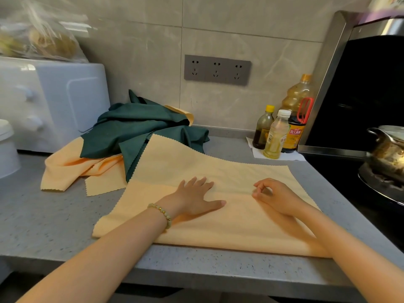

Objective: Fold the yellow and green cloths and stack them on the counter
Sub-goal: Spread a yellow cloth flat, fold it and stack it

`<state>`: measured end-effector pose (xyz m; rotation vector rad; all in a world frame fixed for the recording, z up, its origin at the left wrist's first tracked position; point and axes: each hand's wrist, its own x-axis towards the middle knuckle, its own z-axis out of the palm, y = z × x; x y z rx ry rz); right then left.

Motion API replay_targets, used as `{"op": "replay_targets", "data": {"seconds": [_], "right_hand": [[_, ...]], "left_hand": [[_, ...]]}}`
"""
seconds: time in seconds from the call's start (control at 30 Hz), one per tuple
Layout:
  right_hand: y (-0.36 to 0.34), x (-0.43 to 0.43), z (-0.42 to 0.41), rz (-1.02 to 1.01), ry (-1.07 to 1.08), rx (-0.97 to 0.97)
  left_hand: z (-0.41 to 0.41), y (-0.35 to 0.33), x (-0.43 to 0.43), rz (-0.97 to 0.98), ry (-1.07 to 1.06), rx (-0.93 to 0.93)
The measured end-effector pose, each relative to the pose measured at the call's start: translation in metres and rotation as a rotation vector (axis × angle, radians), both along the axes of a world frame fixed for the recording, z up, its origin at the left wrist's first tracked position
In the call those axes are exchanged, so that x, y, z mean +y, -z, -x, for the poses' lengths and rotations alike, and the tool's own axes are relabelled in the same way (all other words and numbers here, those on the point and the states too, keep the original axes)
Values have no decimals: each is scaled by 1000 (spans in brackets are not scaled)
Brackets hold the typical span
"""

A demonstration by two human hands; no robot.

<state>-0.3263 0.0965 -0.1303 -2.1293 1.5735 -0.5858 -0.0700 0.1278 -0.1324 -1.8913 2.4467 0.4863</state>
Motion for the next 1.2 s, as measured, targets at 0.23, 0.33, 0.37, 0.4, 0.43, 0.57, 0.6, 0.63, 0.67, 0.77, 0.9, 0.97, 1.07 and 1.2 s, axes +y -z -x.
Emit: {"op": "replay_targets", "data": {"seconds": [0.23,0.33,0.37,0.4,0.43,0.57,0.6,0.63,0.67,0.77,0.9,0.97,1.07,1.2], "right_hand": [[3,5,-4,8,54,-75],[-1,6,-6,0,57,-77],[-2,7,-7,-1,54,-73],[-3,8,-7,-2,50,-64],[-4,8,-8,-3,43,-53],[-6,8,-8,-4,35,-36],[-6,8,-7,-7,37,-30],[-7,8,-7,-9,38,-21],[-7,8,-7,-10,41,-11],[-7,9,-6,-10,44,-8],[-11,17,-12,-3,67,46],[-11,27,-22,56,52,137],[-13,52,-47,93,-8,94],[-5,77,-77,-6,-46,103]], "left_hand": [[2,-1,4,0,-5,3],[4,-5,2,-21,-20,-8],[4,-6,1,-25,-19,-14],[5,-6,1,-28,-16,-15],[5,-6,2,-29,-12,-15],[10,-6,4,-21,17,-66],[10,-5,5,-22,18,-80],[11,-5,5,-24,14,-87],[12,-5,5,-28,10,-86],[12,-4,4,-31,7,-87],[12,-3,9,81,42,-149],[17,-4,15,242,89,-88],[31,-3,28,388,122,12],[46,4,44,381,67,-19]]}}
